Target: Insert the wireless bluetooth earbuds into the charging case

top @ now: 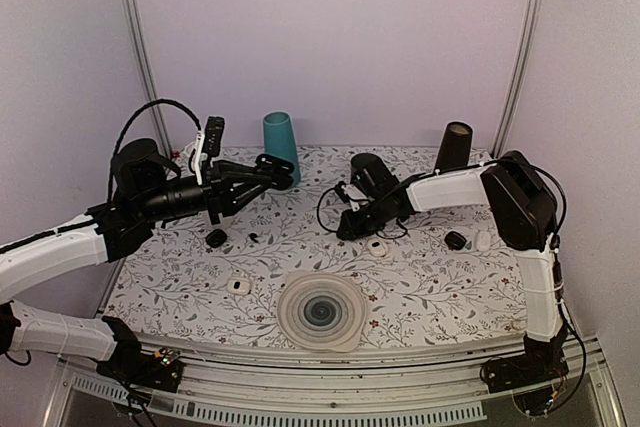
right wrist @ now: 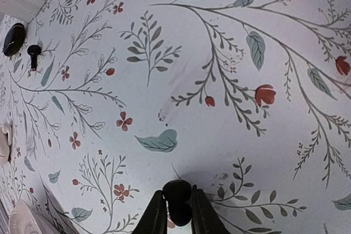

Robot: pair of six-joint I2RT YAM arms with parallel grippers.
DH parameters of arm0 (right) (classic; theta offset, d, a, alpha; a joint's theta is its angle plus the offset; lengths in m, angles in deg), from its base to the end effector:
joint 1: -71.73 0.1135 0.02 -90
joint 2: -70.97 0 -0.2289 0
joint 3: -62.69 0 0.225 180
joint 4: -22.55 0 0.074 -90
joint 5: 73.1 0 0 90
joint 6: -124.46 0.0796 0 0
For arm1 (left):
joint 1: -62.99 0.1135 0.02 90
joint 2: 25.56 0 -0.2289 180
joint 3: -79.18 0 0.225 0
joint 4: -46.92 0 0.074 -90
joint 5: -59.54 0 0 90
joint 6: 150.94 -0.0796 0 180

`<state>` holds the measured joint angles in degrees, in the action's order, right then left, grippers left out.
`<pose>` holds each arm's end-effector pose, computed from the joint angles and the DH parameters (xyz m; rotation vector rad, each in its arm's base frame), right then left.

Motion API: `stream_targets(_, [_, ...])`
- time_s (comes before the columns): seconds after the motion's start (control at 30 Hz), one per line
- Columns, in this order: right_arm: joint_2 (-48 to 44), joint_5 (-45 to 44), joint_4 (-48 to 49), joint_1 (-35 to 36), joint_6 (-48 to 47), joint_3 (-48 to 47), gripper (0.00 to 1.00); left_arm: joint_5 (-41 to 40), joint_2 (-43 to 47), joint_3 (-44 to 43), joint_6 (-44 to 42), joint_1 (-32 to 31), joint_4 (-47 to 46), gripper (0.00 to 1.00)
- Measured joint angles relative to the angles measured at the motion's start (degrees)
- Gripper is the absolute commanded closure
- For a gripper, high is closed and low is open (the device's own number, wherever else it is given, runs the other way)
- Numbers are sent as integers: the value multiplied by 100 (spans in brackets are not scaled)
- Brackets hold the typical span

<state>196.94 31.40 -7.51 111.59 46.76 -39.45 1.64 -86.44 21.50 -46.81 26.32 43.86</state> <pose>0.3321 0.3033 0.0858 -0.7251 2.5032 0.6707 0.1951 -0.1980 0.3006 0.7749 1.5024 -1.1175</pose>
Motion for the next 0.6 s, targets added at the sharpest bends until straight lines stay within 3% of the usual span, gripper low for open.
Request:
stream_targets(0.27, [-9,26,114,0,131,111,91,0,0,0,2,0,0,100])
stream_targets(0.6, [-24,24,146,0,181,138,83,22,0,0,2,0,0,100])
